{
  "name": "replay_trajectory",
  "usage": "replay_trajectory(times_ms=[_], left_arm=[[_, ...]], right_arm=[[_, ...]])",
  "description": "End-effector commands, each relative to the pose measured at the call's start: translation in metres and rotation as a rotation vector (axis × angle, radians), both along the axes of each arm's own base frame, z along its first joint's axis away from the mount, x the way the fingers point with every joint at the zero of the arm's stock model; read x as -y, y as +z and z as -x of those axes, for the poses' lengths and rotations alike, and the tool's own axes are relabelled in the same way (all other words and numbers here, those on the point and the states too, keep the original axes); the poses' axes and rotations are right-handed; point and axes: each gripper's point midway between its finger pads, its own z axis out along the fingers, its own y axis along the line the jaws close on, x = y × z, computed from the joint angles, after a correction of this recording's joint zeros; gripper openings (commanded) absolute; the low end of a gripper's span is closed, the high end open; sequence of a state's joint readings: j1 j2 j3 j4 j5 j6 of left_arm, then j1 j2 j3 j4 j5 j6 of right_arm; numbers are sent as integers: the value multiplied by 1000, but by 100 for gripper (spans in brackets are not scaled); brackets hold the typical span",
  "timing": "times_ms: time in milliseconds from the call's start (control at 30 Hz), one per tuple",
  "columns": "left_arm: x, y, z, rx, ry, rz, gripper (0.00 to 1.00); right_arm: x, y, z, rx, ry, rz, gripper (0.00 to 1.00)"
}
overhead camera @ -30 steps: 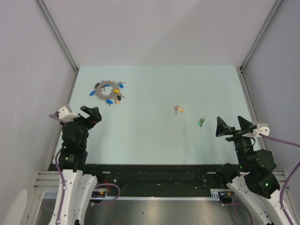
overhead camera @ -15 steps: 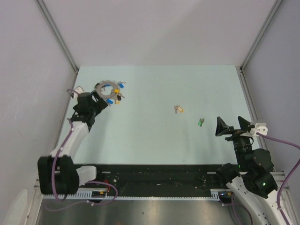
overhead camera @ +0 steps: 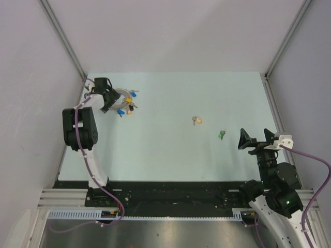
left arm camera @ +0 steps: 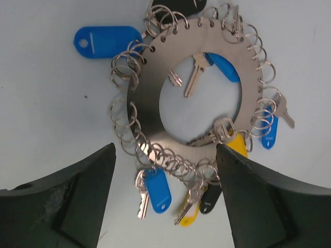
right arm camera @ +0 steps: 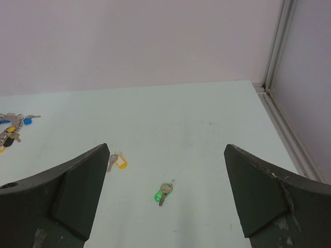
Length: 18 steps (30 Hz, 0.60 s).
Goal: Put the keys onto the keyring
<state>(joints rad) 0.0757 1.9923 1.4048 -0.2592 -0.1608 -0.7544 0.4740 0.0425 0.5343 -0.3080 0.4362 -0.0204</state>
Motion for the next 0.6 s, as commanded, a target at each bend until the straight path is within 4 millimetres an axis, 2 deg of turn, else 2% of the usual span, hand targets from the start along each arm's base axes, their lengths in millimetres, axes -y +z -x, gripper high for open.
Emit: replay_trajectory(times_ms=[0,167,233,267,300,367,467,567], left_arm=[[-16,1,-7,-38,118,-5,82],[-29,-18,-10,-100,176,-41,80],[-30,-19,-12,-134,179,-42,78],[-30,-32,-11,-169,179,-43,77],[-30,-28,-13,-181,182,-35,77],[-29,-37,-14,-212,177,-31,75],[-30,-35,-16,-230,172,-38,74],[-29,-40,-11,-271,173,-33,70]], right_arm=[[-1,6,-3,23,2,16,100],[-1,4,-5,22,0,23,100],[-1,4,-6,21,0,25,100],[-1,3,-6,21,0,25,100],[-2,3,-6,20,3,27,100],[-2,3,-6,21,5,27,100],[-2,3,-6,22,6,29,100],[-2,4,-6,25,4,27,100]])
